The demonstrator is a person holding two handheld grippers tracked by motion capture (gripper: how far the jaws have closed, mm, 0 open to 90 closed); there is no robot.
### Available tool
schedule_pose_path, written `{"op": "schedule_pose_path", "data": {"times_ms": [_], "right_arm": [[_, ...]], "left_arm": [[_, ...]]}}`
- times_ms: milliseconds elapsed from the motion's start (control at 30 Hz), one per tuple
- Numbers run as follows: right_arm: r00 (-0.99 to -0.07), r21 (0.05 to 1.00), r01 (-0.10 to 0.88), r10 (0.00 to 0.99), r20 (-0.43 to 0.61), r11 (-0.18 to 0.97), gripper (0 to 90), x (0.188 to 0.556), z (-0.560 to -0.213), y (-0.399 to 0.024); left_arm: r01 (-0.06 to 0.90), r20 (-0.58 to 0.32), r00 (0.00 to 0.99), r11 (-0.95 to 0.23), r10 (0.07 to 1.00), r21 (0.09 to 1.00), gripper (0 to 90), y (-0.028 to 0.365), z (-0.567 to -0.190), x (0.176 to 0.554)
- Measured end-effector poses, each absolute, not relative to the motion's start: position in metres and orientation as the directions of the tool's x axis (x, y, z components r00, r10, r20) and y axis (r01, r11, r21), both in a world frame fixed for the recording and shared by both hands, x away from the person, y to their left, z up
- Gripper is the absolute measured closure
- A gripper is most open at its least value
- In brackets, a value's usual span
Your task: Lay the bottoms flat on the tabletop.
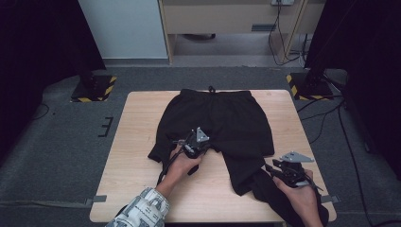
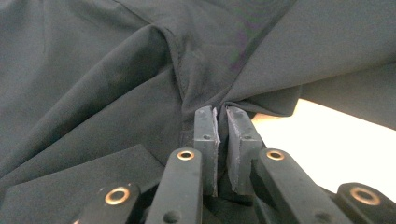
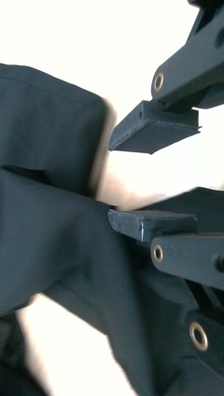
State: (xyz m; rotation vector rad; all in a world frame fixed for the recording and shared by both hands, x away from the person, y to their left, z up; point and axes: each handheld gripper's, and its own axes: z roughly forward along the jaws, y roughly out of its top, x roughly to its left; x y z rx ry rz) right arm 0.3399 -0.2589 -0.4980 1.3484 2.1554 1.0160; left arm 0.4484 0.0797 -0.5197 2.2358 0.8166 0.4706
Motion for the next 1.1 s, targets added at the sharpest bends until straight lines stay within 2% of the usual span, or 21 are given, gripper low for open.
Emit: {"op": "schedule_pose_path", "data": {"times_ms": [133,300,333,400,467,567,800,833,900,1033,1100], "right_arm": [[-0.476,0.718,0.628,0.878,0.051,0.299,59.9,0.335,-0.514,-0.255],[-0.506,0.717,0.618,0.861,0.049,0.323,57.7,0.339,-0.519,-0.243],[-0.524,0.710,0.615,0.851,0.041,0.344,63.1,0.342,-0.521,-0.235],[-0.534,0.695,0.617,0.845,0.026,0.368,67.8,0.342,-0.524,-0.232],[-0.541,0.692,0.617,0.840,0.028,0.374,80.5,0.341,-0.525,-0.233],[-0.551,0.676,0.624,0.834,0.025,0.392,87.0,0.335,-0.522,-0.236],[-0.531,0.622,0.672,0.847,0.026,0.402,87.3,0.307,-0.516,-0.256],[-0.528,0.604,0.687,0.848,0.032,0.404,86.9,0.292,-0.514,-0.264],[-0.543,0.601,0.686,0.839,0.047,0.410,84.3,0.284,-0.513,-0.269],[-0.527,0.676,0.646,0.848,0.059,0.354,73.0,0.284,-0.507,-0.276],[-0.504,0.718,0.621,0.862,0.058,0.314,70.8,0.290,-0.501,-0.280]], "left_arm": [[0.426,0.086,0.730,-0.550,0.678,0.718,81.9,0.080,-0.521,0.450],[0.422,0.091,0.733,-0.556,0.675,0.716,81.4,0.079,-0.522,0.449],[0.424,0.090,0.732,-0.554,0.676,0.717,81.4,0.080,-0.522,0.449],[0.424,0.089,0.731,-0.553,0.676,0.717,81.4,0.080,-0.522,0.449],[0.422,0.091,0.731,-0.553,0.676,0.718,81.4,0.079,-0.522,0.449],[0.425,0.088,0.730,-0.551,0.678,0.719,81.4,0.080,-0.522,0.450],[0.427,0.084,0.729,-0.547,0.679,0.720,81.4,0.081,-0.522,0.450],[0.427,0.085,0.729,-0.548,0.679,0.719,81.4,0.080,-0.522,0.450],[0.424,0.089,0.732,-0.554,0.676,0.716,81.0,0.080,-0.522,0.449],[0.422,0.090,0.737,-0.559,0.670,0.714,80.2,0.078,-0.522,0.447],[0.414,0.094,0.744,-0.566,0.662,0.713,80.2,0.077,-0.522,0.445]]}}
